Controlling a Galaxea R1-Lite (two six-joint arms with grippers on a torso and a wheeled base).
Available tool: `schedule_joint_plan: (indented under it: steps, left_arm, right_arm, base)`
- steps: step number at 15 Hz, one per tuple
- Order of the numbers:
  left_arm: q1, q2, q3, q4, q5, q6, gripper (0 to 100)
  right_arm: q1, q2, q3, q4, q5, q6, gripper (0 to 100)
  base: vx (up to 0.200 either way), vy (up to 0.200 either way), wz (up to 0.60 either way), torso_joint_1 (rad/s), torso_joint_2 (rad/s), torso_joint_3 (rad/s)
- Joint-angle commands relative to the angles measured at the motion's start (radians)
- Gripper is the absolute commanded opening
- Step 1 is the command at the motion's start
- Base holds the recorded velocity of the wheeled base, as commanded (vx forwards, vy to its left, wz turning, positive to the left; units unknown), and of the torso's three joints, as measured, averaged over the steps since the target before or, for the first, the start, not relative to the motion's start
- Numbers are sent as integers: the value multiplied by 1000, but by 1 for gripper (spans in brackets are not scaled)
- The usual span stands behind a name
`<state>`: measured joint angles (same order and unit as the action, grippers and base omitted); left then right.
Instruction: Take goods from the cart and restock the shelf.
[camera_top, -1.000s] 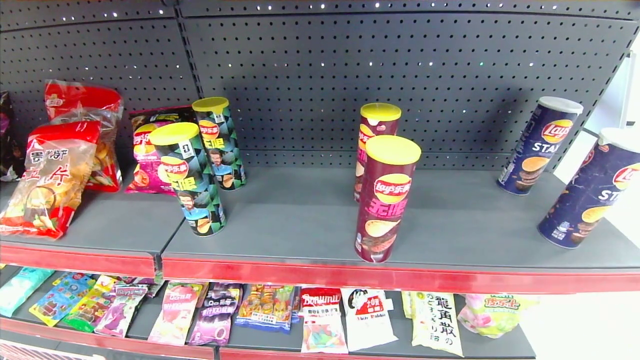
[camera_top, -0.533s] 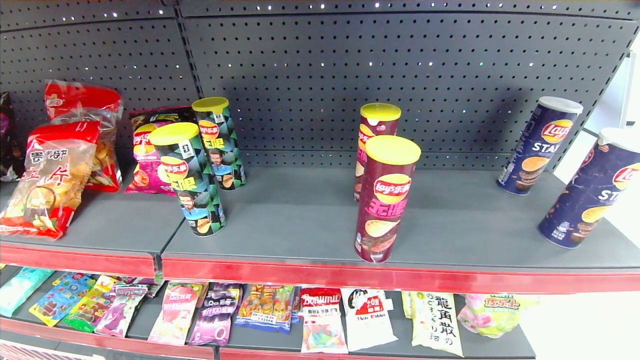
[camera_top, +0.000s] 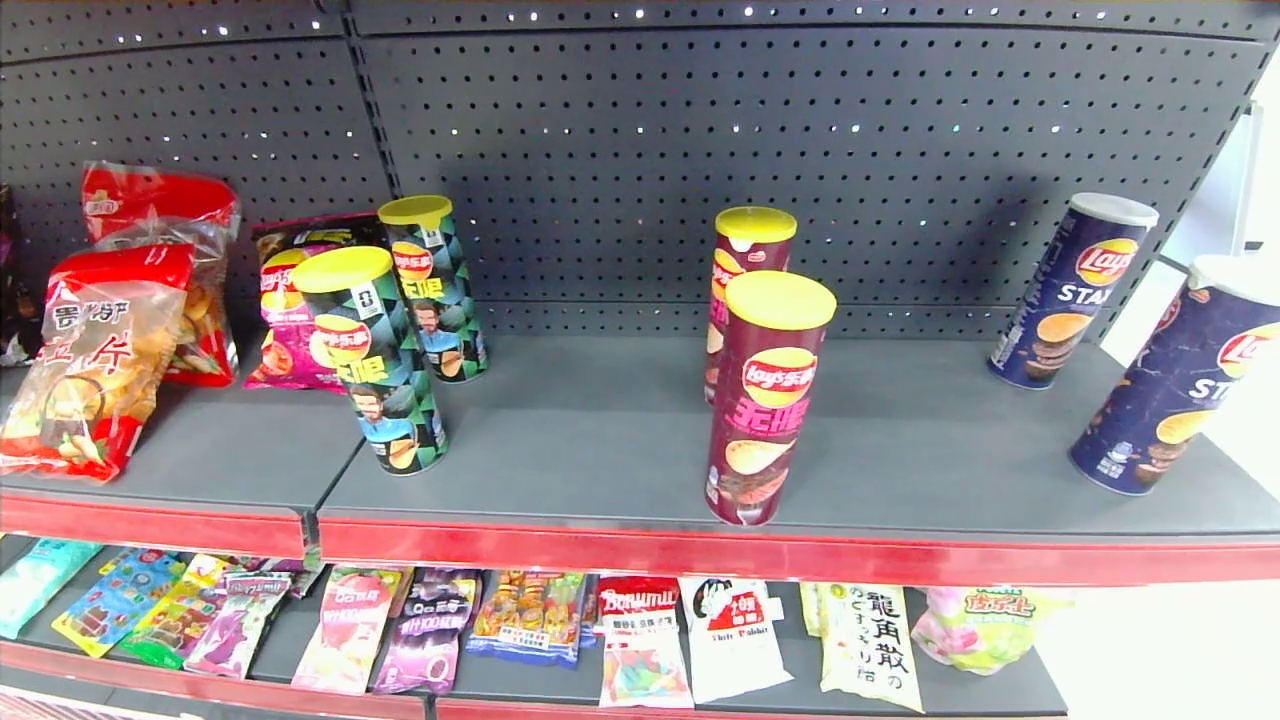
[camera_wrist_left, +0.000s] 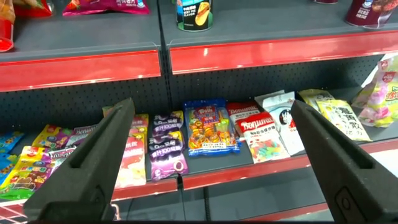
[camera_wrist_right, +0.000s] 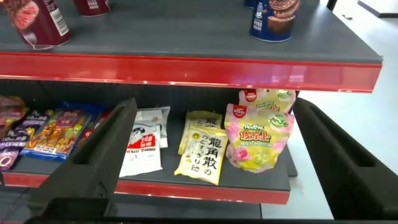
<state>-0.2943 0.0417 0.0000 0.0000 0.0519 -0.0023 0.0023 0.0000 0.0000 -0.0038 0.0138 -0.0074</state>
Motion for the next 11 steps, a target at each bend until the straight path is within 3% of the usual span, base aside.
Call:
schedule_joint_plan:
  steps: [1,11]
  left_arm:
    - [0,1,0,0,0,1,100]
    - [0,1,0,0,0,-1,100]
  right_arm:
    - [1,2,0,-1,0,0,100]
    - [1,2,0,-1,0,-2,100]
  base:
    - [0,0,-600,-12,-7,2]
    - [0,0,0,0,0,0]
